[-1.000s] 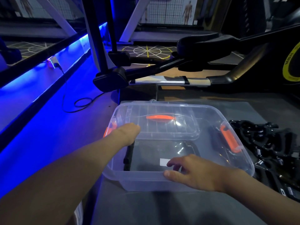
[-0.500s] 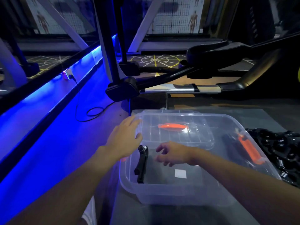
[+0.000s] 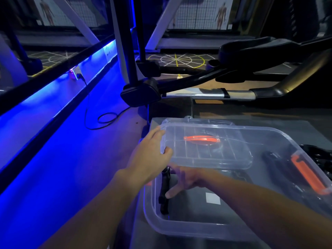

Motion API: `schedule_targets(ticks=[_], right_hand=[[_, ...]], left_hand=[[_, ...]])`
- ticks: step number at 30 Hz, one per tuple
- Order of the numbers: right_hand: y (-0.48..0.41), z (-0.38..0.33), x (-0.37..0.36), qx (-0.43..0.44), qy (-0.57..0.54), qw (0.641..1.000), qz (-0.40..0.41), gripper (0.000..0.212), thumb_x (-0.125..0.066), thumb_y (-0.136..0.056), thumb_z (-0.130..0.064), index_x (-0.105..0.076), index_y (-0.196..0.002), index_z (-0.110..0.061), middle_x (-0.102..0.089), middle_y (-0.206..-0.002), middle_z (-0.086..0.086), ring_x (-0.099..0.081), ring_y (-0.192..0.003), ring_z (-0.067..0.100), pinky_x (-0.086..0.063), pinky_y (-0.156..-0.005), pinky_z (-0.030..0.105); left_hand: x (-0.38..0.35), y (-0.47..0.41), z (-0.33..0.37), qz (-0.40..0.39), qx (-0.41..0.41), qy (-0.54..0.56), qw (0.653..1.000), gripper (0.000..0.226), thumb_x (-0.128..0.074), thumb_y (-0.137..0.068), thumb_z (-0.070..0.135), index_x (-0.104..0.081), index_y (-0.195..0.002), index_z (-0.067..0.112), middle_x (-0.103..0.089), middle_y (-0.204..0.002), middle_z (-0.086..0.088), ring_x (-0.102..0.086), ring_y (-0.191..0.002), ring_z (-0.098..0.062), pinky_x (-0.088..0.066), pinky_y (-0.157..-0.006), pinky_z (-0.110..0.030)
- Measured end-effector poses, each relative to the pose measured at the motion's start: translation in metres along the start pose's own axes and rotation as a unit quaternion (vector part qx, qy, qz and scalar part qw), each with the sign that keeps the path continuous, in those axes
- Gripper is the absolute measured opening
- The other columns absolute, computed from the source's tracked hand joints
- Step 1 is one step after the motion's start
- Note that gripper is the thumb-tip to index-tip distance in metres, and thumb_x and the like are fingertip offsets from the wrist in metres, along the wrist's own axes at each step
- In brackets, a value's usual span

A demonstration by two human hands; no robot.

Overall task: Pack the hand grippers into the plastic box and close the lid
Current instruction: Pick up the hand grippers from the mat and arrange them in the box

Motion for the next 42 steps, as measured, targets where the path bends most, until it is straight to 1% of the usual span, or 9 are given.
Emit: schedule_targets(ticks=[8,12,16,19,21,25,33,39,42], right_hand=[[0.014,-0.006,0.007,0.006,0.011,1.0,0.0,0.116,-0.087,-0.066,-0.037,-0.01,-0.153,-0.03,-0.028,-0.157,-0.002,-0.03,-0.141,0.013,-0.031,-0.112,0.035],[0.066,-0.013,0.046,-0.01,0.071,0.994,0.079,0.1,-0.075,-0.081,-0.038,-0.007,-0.154,-0.027,-0.036,-0.15,0.006,-0.042,-0.133,0.019,-0.038,-0.102,0.028],[0.152,0.002,0.09,-0.033,0.251,0.938,0.237,0.078,-0.062,-0.085,-0.052,-0.021,-0.149,-0.032,-0.046,-0.144,-0.005,-0.042,-0.132,0.014,-0.03,-0.108,0.038],[0.209,0.027,0.114,-0.144,0.323,0.875,0.331,0.075,-0.054,-0.084,-0.063,-0.021,-0.146,-0.034,-0.036,-0.15,-0.007,-0.029,-0.14,0.022,-0.024,-0.11,0.051],[0.236,0.048,0.119,-0.209,0.269,0.872,0.352,0.083,-0.056,-0.082,-0.065,-0.017,-0.147,-0.033,-0.03,-0.152,0.0,-0.028,-0.14,0.032,-0.025,-0.107,0.056],[0.263,0.078,0.112,-0.183,0.123,0.914,0.339,0.101,-0.072,-0.079,-0.048,-0.009,-0.153,-0.018,-0.028,-0.151,0.019,-0.033,-0.139,0.034,-0.03,-0.11,0.038],[0.288,0.092,0.094,-0.184,0.091,0.908,0.365,0.103,-0.069,-0.075,-0.059,-0.007,-0.152,-0.029,-0.021,-0.154,0.008,-0.032,-0.138,0.035,-0.026,-0.114,0.049],[0.307,0.108,0.094,-0.183,0.046,0.909,0.371,0.117,-0.063,-0.052,-0.079,-0.006,-0.147,-0.043,-0.023,-0.155,0.006,-0.033,-0.138,0.035,-0.034,-0.109,0.053],[0.312,0.113,0.093,-0.184,0.051,0.907,0.375,0.122,-0.06,-0.048,-0.082,-0.005,-0.149,-0.04,-0.023,-0.155,0.007,-0.034,-0.139,0.034,-0.033,-0.11,0.053]], left_hand=[[0.005,0.004,0.006,-0.013,0.004,-0.008,1.0,0.052,-0.05,-0.092,0.028,-0.042,-0.143,0.023,-0.022,-0.159,0.016,-0.038,-0.138,-0.014,-0.035,-0.106,-0.031],[0.007,0.012,0.011,-0.035,-0.002,-0.017,0.999,0.051,-0.05,-0.093,0.028,-0.042,-0.143,0.022,-0.013,-0.161,0.018,-0.035,-0.14,-0.013,-0.035,-0.105,-0.03],[0.002,0.025,0.015,-0.044,0.004,-0.015,0.999,0.055,-0.053,-0.085,0.038,-0.046,-0.138,0.024,-0.01,-0.161,0.015,-0.034,-0.141,-0.015,-0.04,-0.106,-0.038],[-0.001,0.034,0.024,-0.041,0.004,-0.029,0.999,0.062,-0.052,-0.078,0.044,-0.053,-0.135,0.019,-0.016,-0.161,0.0,-0.023,-0.145,-0.018,-0.026,-0.114,-0.033],[0.001,0.039,0.031,-0.047,0.009,-0.025,0.999,0.07,-0.048,-0.071,0.046,-0.055,-0.133,0.016,-0.02,-0.159,-0.006,-0.021,-0.144,-0.02,-0.019,-0.114,-0.028],[0.003,0.042,0.036,-0.055,0.023,-0.01,0.998,0.069,-0.051,-0.071,0.046,-0.057,-0.132,0.016,-0.023,-0.159,-0.009,-0.022,-0.144,-0.021,-0.018,-0.112,-0.027],[-0.012,0.04,0.043,-0.052,0.005,-0.023,0.998,0.051,-0.062,-0.086,0.036,-0.056,-0.132,0.017,-0.021,-0.16,-0.003,-0.024,-0.143,-0.02,-0.024,-0.111,-0.033],[-0.022,0.04,0.053,-0.079,0.011,-0.011,0.997,0.075,-0.043,-0.063,0.063,-0.057,-0.128,0.028,-0.014,-0.163,-0.001,-0.02,-0.147,-0.017,-0.026,-0.114,-0.038],[-0.028,0.04,0.057,-0.083,-0.003,-0.009,0.996,0.069,-0.048,-0.068,0.059,-0.056,-0.129,0.027,-0.015,-0.163,-0.003,-0.016,-0.149,-0.017,-0.025,-0.115,-0.039]])
Point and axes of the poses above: each hand's wrist, its own y-axis away from the middle knuckle, its own x-axis out of the back of the hand, z = x × y, the point moved 3 cm from there along -y, towards the middle knuckle
